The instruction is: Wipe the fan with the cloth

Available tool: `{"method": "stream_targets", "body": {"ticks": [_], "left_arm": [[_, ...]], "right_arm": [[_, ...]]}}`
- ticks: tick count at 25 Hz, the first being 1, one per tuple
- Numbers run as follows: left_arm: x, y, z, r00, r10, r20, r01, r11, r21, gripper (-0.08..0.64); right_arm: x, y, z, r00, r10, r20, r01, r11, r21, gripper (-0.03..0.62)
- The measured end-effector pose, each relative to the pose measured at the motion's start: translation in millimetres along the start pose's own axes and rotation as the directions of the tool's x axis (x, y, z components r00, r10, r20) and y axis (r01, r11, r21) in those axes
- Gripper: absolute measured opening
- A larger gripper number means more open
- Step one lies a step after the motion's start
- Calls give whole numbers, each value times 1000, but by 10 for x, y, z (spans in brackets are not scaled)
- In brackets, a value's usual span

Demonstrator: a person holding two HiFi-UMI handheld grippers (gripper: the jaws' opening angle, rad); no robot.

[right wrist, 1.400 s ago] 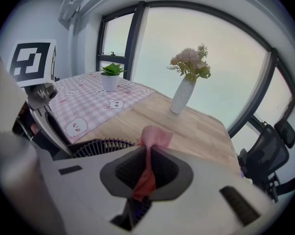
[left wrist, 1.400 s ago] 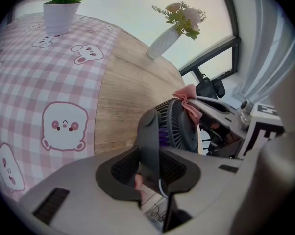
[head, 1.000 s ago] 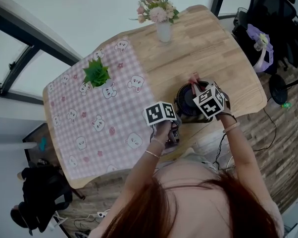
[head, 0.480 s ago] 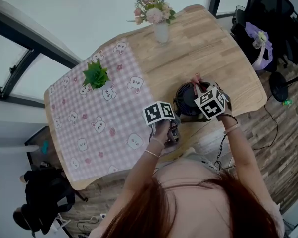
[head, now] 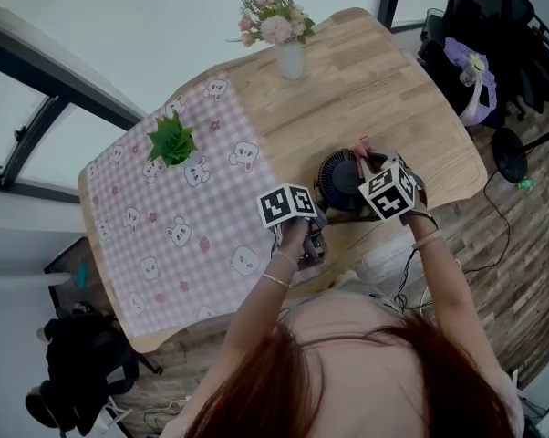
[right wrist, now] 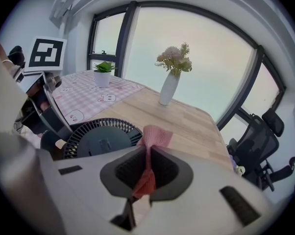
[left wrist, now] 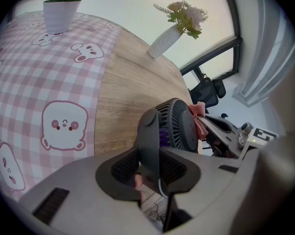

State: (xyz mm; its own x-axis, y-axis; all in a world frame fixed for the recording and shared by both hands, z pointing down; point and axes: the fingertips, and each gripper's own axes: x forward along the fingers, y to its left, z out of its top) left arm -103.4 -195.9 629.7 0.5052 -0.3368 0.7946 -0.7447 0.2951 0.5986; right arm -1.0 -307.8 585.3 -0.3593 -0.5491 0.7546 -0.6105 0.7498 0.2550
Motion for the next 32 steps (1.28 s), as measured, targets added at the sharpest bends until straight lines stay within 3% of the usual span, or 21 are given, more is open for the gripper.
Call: {"method": "stream_targets", "body": {"ticks": [7,17,22,32], "left_arm": [[-5,-3,-6,1000,-2,-11,2,1000,22,104],[-7,-2,-9,1000,-7,-17,7,999,32,104],[5,-14,-23,1000,-11,-25,12,999,30,104],[-2,0,-17,1000,-11,-14,11,1000,13,106]], "right_arm": [[-147,36,-115,999,16,-44,-16,1000,-4,26],[-283,146,182,996,32,87,-32,999,0,28],[-147,271,92,998,53,44,-52,998,-27,28],[-121,284,79,998,38,45,-40,998,42,26]]}}
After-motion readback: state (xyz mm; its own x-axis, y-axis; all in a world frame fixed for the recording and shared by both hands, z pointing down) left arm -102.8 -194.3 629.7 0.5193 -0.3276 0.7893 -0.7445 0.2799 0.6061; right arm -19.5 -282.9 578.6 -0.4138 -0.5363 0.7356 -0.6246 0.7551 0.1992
